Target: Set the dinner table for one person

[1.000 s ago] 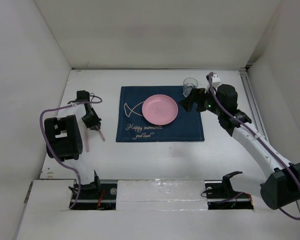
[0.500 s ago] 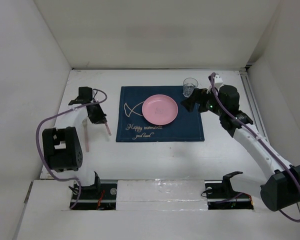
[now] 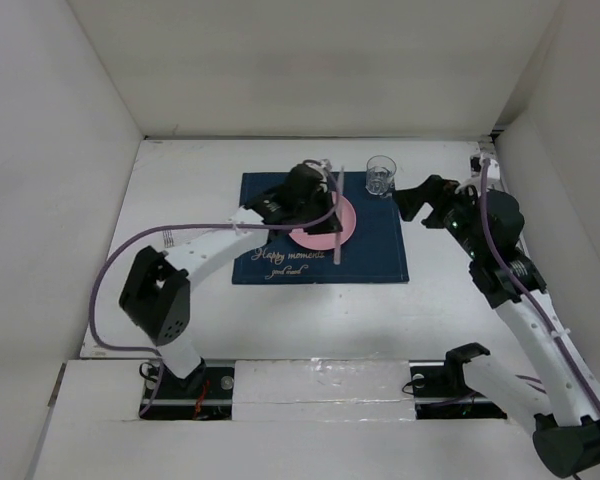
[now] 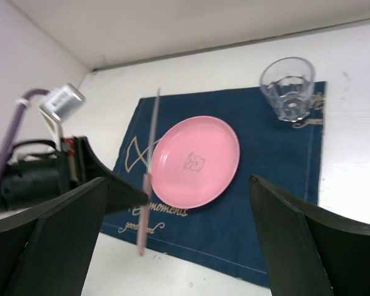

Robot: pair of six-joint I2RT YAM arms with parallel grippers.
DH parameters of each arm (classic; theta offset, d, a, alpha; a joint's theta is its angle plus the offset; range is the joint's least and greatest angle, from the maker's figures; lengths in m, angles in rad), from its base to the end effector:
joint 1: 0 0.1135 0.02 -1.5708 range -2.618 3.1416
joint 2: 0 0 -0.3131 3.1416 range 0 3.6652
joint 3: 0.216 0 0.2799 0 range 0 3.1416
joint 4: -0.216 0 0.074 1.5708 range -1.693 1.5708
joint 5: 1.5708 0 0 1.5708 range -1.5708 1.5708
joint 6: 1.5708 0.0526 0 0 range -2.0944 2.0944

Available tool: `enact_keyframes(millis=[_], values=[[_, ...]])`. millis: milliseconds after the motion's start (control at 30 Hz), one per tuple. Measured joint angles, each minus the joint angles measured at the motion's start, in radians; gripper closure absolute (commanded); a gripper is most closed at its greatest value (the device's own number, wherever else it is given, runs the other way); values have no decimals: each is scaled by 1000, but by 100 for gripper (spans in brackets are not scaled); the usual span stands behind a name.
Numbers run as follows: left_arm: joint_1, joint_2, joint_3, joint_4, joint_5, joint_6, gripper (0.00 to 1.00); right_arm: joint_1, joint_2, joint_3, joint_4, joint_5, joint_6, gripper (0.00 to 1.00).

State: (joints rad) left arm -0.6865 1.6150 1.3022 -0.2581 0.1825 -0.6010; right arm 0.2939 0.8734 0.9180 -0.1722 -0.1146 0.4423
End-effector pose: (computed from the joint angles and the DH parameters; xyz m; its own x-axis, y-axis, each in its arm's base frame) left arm 0.3174 -0.2725 0.3313 -0.7640 -0.0929 -0.6385 0.3752 0.7412 -0.5567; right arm 0.2037 0.0679 0.4095 -0.2797 0.3596 -0.8902 -0.3061 0.8454 0.4377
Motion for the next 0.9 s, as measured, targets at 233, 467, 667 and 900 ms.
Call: enact_keyframes(millis=[233, 467, 667, 900], values=[[-156, 311, 287, 56, 0, -72, 100, -21, -134, 74, -172, 185, 11, 0], [-182, 449, 311, 112, 21, -172, 100, -32, -201, 125, -261, 246, 10, 0], [-181, 555, 420, 119, 24, -206, 100, -38, -207, 129, -307, 256, 6, 0], [-182, 635, 491, 116, 15, -248, 100, -40, -208, 129, -319, 254, 6, 0]])
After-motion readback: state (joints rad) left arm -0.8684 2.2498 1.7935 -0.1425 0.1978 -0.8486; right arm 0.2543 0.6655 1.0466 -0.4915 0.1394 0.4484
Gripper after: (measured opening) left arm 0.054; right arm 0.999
